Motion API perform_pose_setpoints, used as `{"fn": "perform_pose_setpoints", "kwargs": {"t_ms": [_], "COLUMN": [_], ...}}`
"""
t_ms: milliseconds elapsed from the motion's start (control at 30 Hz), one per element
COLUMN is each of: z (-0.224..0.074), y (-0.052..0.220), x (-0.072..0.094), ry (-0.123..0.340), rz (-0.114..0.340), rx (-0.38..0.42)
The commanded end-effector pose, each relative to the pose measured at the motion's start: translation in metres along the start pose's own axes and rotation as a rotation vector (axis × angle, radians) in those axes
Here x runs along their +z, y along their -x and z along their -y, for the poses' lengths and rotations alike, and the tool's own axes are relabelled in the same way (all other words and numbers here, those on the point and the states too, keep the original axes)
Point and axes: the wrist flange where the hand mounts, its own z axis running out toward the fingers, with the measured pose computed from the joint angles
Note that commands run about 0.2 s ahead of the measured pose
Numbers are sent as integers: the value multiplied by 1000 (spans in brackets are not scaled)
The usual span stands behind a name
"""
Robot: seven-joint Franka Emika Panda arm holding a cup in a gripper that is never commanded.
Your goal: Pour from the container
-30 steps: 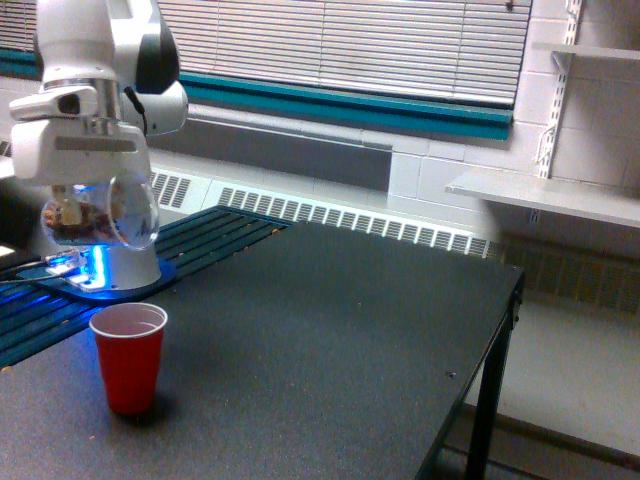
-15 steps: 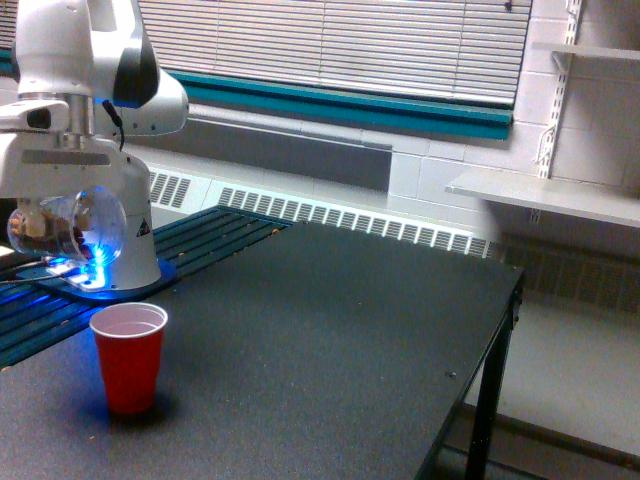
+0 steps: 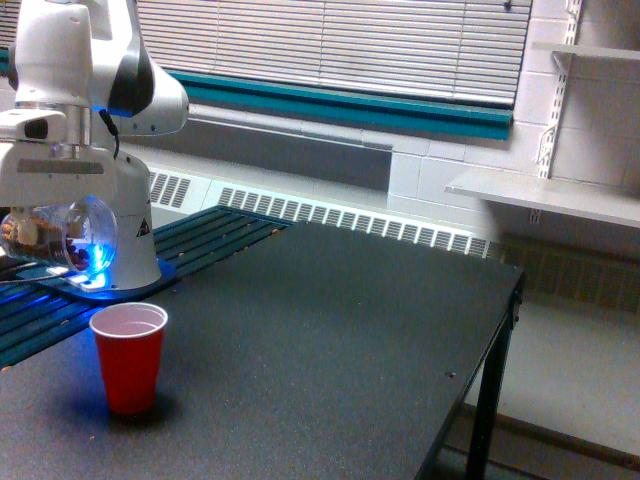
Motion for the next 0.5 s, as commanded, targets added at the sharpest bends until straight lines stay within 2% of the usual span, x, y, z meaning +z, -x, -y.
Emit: {"fn": "perform_pose_setpoints", "kwargs": {"t_ms": [33, 500], "z": [3, 9], "y": [-4, -5], "x": [0, 4], "ry": [21, 59], "rz": [-4, 8], "rx": [2, -39]}}
